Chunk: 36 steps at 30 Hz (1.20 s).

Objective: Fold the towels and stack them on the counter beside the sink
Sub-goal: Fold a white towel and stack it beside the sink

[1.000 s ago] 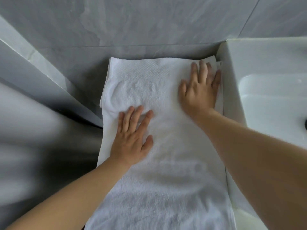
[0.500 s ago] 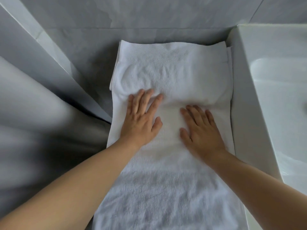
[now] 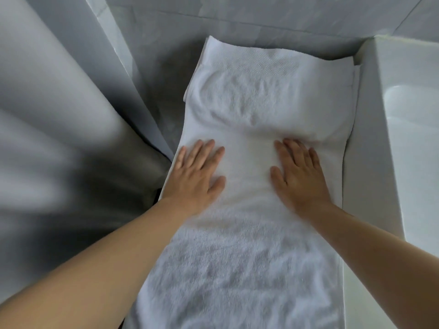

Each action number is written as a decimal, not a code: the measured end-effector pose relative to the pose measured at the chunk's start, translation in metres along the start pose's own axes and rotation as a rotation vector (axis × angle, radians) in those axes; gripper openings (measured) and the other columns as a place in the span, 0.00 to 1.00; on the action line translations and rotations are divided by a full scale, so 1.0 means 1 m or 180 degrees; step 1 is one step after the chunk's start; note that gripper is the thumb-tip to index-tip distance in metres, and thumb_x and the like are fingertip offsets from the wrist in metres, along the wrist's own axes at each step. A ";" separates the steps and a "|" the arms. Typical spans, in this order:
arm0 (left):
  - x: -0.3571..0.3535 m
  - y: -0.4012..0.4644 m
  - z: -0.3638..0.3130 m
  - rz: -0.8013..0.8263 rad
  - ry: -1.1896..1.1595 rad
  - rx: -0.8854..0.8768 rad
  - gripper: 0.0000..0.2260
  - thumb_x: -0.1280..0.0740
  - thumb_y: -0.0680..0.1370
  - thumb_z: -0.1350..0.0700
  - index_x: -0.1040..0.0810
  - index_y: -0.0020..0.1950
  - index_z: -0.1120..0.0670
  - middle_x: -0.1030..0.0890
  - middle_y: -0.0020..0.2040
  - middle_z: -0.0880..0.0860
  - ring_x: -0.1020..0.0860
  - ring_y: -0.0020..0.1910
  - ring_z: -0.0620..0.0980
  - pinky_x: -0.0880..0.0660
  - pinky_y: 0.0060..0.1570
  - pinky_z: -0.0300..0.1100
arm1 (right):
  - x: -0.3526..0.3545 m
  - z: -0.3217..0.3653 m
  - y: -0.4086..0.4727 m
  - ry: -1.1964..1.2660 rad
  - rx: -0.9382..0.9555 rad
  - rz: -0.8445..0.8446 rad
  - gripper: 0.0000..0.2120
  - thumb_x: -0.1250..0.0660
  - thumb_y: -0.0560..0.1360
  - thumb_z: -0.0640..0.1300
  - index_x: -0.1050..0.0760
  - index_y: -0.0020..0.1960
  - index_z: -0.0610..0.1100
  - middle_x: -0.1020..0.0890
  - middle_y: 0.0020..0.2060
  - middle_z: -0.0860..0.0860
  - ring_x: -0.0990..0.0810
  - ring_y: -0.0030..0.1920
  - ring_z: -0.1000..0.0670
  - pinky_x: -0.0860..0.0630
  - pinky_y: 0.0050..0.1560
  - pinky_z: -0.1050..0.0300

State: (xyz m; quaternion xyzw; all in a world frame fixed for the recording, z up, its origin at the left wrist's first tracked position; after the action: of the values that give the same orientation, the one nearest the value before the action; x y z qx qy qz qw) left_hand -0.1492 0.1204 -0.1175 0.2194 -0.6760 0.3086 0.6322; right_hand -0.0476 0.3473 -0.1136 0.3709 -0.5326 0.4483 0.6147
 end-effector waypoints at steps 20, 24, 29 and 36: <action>-0.001 0.006 -0.002 -0.0232 -0.0223 0.0042 0.31 0.58 0.79 0.39 0.54 0.82 0.48 0.54 0.82 0.50 0.57 0.80 0.52 0.57 0.78 0.56 | -0.010 0.036 -0.110 0.0004 -0.0516 0.0339 0.30 0.60 0.79 0.61 0.57 0.79 0.56 0.55 0.79 0.52 0.60 0.78 0.50 0.61 0.77 0.44; -0.002 0.007 -0.001 -0.0211 -0.0206 0.0061 0.31 0.58 0.79 0.40 0.54 0.82 0.48 0.55 0.82 0.50 0.57 0.80 0.52 0.57 0.78 0.56 | -0.014 0.036 -0.108 -0.0006 -0.0496 0.0239 0.30 0.57 0.79 0.60 0.54 0.79 0.55 0.51 0.79 0.51 0.56 0.79 0.50 0.59 0.77 0.44; 0.003 0.010 -0.003 0.0312 -0.0037 0.0107 0.31 0.60 0.81 0.40 0.64 0.80 0.49 0.66 0.80 0.51 0.67 0.78 0.52 0.66 0.76 0.57 | -0.015 0.035 -0.108 -0.0055 -0.0505 0.0202 0.30 0.57 0.79 0.60 0.54 0.79 0.56 0.52 0.79 0.52 0.56 0.79 0.50 0.60 0.77 0.45; -0.013 -0.131 -0.038 0.0187 -0.0243 -0.0501 0.31 0.57 0.81 0.39 0.59 0.81 0.48 0.62 0.81 0.50 0.63 0.80 0.52 0.61 0.76 0.60 | -0.017 0.034 -0.106 -0.0031 -0.0477 0.0127 0.30 0.56 0.78 0.61 0.53 0.79 0.56 0.50 0.79 0.52 0.55 0.79 0.51 0.62 0.77 0.47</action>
State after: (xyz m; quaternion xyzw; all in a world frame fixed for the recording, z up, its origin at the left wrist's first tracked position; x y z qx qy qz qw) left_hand -0.0303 0.0519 -0.1112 0.1607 -0.7278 0.2644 0.6120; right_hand 0.0411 0.2783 -0.1225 0.3153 -0.5750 0.4175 0.6290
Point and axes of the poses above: each hand's wrist, its own y-axis towards the middle knuckle, its own x-axis out of the back of the hand, z = x × y, the point moved 3 cm from there along y, towards the middle knuckle
